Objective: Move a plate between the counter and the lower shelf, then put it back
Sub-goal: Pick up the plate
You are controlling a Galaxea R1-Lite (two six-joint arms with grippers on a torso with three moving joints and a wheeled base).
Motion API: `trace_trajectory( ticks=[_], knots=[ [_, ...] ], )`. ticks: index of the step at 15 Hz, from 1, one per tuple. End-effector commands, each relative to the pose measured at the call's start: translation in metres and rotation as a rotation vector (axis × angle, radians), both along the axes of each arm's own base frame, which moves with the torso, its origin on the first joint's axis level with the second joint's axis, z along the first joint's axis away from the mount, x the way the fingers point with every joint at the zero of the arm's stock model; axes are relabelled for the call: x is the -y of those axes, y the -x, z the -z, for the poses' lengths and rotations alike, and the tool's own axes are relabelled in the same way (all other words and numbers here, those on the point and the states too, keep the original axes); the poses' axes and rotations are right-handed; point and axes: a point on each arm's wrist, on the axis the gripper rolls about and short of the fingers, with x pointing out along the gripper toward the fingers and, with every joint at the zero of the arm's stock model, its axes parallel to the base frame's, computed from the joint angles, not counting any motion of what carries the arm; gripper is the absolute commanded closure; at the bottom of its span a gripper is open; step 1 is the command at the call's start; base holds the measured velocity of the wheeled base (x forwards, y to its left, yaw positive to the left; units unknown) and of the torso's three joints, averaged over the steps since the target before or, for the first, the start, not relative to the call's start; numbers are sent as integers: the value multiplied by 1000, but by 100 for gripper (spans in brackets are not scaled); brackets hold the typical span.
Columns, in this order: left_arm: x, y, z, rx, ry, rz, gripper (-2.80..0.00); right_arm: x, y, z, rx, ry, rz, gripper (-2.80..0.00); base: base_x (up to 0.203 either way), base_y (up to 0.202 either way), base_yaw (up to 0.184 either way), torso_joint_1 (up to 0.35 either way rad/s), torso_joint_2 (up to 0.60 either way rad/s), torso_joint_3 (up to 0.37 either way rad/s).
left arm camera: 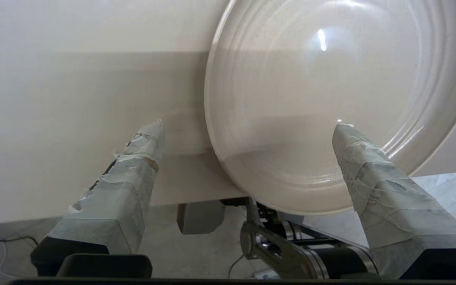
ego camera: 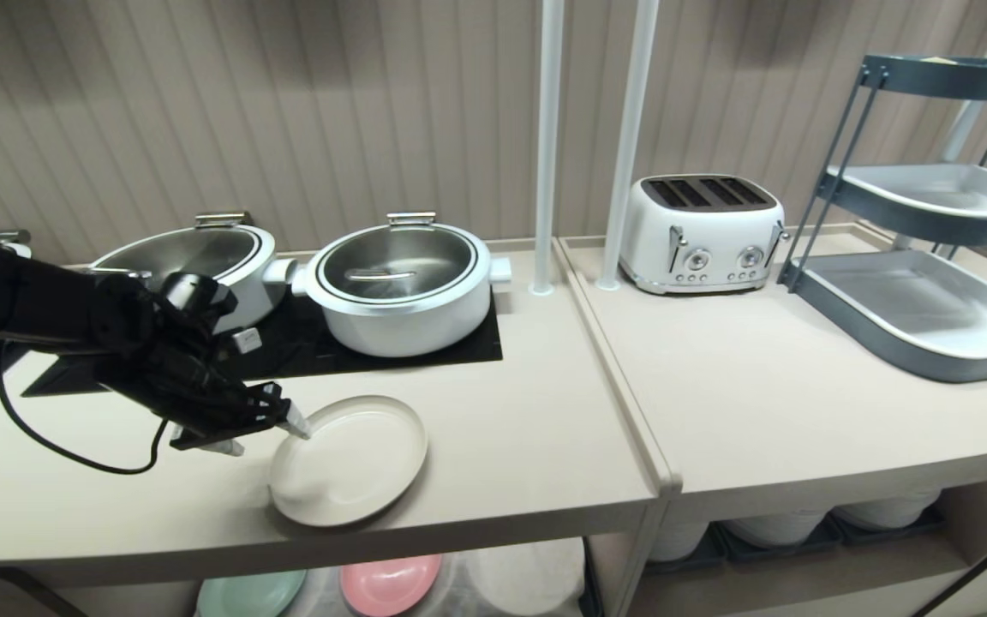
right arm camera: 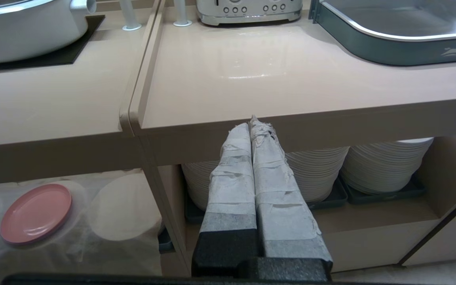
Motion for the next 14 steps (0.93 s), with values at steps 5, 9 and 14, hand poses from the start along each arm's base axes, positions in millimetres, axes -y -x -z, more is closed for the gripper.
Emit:
trace_trajectory(
  ticks=[5,9,14],
  knots=[
    [-2,-5,16,-34,-52,14,-280,0,0,0,1,0,0,0,0,0,0,0,0,0],
    [2,-6,22,-51,-52,27,-280,0,0,0,1,0,0,0,0,0,0,0,0,0],
    [10,-9,32,-72,-79,43,-280,0,0,0,1,0,0,0,0,0,0,0,0,0]
  ],
)
